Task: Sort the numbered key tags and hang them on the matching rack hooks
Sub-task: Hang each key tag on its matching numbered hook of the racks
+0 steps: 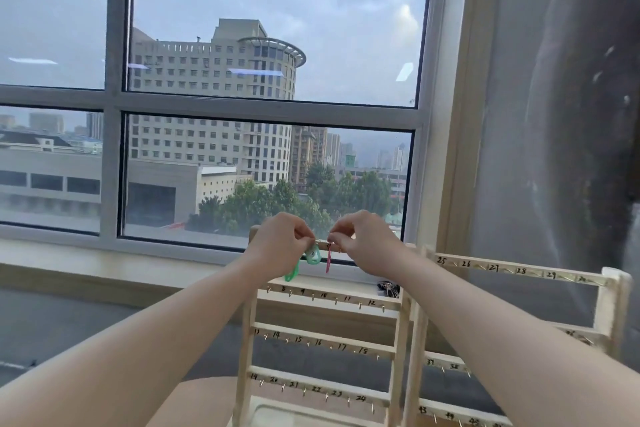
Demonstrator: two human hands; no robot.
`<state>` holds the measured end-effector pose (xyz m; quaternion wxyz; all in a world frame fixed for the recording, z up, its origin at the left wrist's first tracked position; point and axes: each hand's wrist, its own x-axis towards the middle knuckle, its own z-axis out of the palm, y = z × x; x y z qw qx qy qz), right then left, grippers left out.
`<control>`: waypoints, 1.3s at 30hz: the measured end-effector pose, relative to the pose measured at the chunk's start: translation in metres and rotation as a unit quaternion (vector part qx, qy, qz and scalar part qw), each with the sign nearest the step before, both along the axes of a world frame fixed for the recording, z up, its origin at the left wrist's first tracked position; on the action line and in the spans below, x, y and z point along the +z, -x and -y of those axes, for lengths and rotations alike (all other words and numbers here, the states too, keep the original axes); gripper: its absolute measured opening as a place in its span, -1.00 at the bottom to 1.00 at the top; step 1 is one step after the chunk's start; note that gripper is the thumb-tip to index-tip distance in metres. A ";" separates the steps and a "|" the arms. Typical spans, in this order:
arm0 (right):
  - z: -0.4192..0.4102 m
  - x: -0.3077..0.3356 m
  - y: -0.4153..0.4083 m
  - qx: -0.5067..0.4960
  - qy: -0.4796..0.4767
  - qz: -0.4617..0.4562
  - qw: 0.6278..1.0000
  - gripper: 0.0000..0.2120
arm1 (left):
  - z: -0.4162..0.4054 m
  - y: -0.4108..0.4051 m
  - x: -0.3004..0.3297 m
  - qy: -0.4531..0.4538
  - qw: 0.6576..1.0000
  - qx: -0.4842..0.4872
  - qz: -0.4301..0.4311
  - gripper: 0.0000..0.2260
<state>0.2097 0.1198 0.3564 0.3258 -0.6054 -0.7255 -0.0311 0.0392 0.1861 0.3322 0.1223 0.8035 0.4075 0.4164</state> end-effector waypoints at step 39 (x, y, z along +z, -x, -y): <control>0.009 -0.017 -0.008 0.004 -0.111 0.078 0.991 -0.86 | 0.013 0.016 -0.014 -0.055 0.997 -0.030 -0.046 -0.86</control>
